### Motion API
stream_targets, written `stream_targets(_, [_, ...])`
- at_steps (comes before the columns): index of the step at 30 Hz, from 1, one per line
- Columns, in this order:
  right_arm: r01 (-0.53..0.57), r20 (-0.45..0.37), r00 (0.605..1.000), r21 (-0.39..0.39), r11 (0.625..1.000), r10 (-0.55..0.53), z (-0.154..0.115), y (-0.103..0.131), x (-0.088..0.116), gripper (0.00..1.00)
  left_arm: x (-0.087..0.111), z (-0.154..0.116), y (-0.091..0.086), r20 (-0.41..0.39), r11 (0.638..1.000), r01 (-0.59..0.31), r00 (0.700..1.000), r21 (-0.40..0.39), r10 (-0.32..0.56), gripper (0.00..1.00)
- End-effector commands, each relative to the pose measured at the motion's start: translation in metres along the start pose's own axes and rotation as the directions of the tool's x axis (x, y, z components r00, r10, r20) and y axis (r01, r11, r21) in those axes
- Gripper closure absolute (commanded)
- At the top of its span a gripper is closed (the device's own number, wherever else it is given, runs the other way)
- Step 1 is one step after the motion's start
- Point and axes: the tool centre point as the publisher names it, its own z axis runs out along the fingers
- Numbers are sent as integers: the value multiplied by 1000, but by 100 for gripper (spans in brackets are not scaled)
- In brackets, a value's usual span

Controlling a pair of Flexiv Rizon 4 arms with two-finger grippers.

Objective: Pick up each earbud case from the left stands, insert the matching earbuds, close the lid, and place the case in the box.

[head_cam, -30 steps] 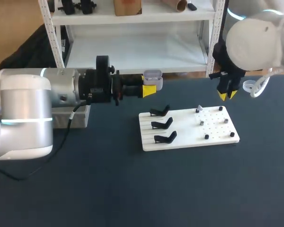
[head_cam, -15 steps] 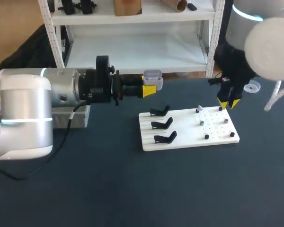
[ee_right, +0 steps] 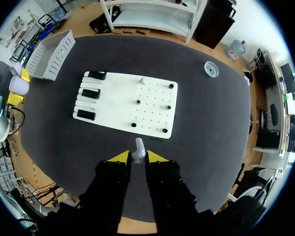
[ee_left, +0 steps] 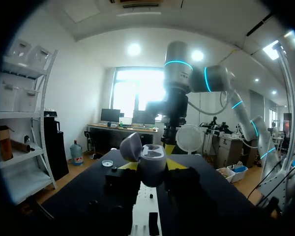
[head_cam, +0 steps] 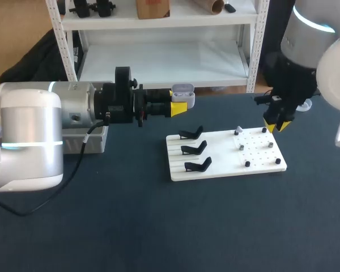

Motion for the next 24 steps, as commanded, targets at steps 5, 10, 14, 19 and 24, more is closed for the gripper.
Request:
stream_targets(5, [-305,-83,947,79,949,311,-22,21,-8,100,0,0,1,2,1000,-1,1000,-1,1,100])
stream_targets(10, [-410,-139,899,58,910,414,-44,33,-11,100,0,0,1,2,1000,-1,1000,-1,1,100])
stream_targets(14, [-420,-174,890,49,906,422,-55,51,-16,100,0,0,1,2,1000,-1,1000,-1,1,100])
stream_targets(19, [-483,-209,848,70,873,487,-60,70,-17,100,0,0,1,2,1000,-1,1000,-1,1,100])
stream_targets(24, [-501,-210,839,58,863,501,-64,91,-23,100,0,0,1,2,1000,-1,1000,-1,1,100])
